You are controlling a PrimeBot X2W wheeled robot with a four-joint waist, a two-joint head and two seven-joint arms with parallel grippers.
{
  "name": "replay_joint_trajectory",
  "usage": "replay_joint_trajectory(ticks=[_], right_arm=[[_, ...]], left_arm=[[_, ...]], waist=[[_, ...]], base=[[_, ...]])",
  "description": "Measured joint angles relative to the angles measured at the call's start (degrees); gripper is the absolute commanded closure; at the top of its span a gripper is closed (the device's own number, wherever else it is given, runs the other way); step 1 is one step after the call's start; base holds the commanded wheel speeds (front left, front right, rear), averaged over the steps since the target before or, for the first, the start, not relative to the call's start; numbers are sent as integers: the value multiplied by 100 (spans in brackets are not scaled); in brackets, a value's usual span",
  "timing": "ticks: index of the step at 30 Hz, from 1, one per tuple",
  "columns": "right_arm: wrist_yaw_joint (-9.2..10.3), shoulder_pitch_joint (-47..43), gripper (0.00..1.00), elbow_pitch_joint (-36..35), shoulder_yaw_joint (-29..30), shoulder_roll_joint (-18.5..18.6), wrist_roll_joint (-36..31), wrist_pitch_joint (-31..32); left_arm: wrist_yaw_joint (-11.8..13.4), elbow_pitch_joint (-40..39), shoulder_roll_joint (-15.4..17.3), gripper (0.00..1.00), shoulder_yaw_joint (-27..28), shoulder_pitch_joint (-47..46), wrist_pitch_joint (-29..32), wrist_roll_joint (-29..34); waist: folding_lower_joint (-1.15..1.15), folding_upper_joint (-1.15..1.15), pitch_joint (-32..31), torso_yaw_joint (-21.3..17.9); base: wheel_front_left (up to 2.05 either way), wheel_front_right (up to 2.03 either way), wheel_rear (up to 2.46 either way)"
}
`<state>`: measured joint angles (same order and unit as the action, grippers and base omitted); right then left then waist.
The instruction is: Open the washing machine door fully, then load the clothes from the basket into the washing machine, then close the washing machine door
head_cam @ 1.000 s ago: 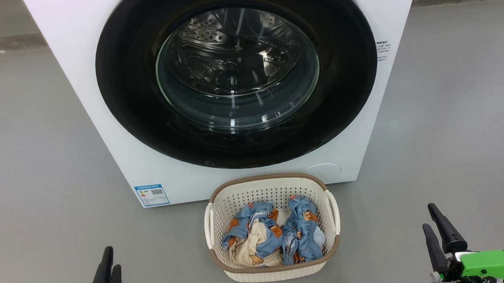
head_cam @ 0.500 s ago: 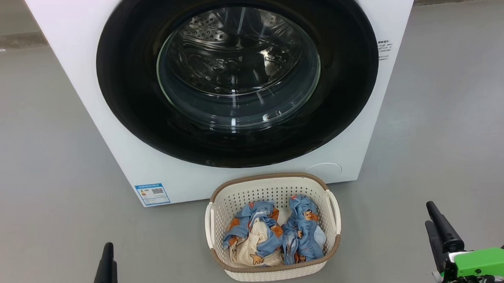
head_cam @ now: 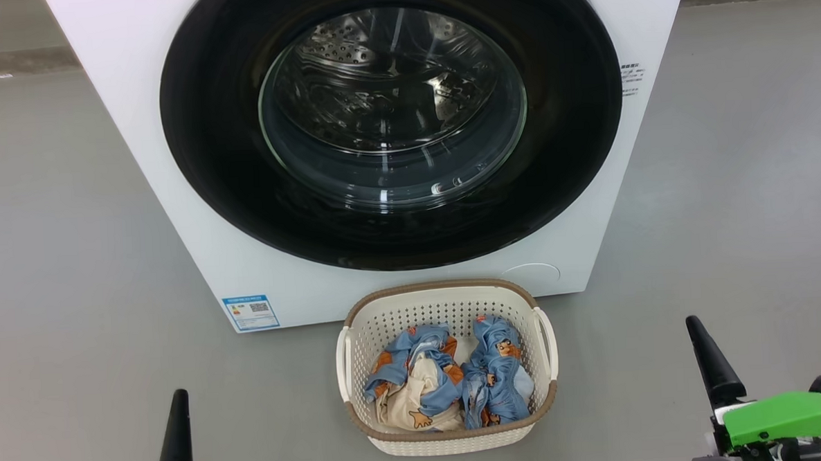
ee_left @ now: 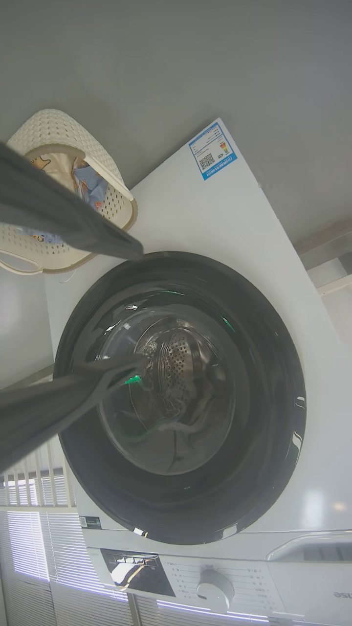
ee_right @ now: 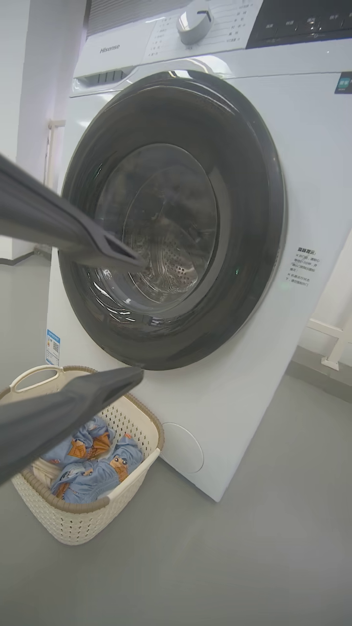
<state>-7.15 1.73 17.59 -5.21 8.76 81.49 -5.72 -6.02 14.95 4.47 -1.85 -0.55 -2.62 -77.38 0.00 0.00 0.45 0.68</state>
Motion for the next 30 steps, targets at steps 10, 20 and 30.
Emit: replay_joint_trajectory(ticks=[10,20,30], right_arm=[[0,38,0,-74,-3,0,-827,-101],[0,38,0,-113,-5,0,-1538,-197],[-1,39,0,-137,-16,-1,-2163,-293]], left_arm=[[-2,-42,-5,0,-4,-17,-120,800],[-9,-113,-9,0,-51,-18,-253,1504],[-34,-183,-10,0,-55,-18,-376,2104]], waist=[[0,0,17,18],[0,0,1,38],[0,0,10,51]], base=[[0,0,0],[0,0,0],[0,0,0]])
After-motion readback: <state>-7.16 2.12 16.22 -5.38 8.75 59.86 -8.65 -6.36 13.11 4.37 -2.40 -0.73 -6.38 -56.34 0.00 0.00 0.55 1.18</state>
